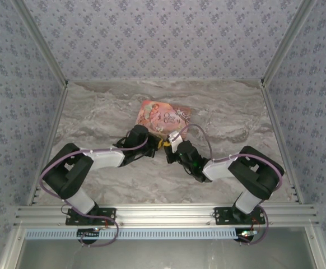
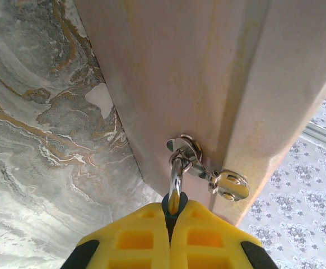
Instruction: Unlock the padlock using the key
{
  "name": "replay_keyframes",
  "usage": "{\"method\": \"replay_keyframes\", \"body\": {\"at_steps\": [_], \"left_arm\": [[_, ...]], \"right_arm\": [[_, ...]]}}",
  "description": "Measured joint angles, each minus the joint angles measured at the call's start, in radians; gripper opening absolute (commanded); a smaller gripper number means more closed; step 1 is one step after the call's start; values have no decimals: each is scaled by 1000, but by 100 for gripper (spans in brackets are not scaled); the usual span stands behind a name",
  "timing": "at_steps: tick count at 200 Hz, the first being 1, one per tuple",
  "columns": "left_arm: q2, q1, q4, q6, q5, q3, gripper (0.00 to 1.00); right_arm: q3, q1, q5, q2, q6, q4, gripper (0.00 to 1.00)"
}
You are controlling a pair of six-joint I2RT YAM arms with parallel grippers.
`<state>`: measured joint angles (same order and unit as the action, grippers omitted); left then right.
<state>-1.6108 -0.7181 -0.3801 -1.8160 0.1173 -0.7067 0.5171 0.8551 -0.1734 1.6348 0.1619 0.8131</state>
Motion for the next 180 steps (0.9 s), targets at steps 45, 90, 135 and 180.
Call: {"method": "replay_keyframes", "body": {"at_steps": [45,90,135,180], "left_arm": [[-1,0,-2,0,-2,0,0],[-1,-5,-8,-5,36,0,0],[-1,-11,-5,-11,66,0,0],[-1,-11,-5,-10,69,0,0]], "right_arm": [[-2,-9,23,-3,-5,0,0],[-35,-16,34,-40,-103,-17,32],[-99,-22,33,-111,-244,-66,47],[-121,-2,16,-205,-402,-151,50]]}}
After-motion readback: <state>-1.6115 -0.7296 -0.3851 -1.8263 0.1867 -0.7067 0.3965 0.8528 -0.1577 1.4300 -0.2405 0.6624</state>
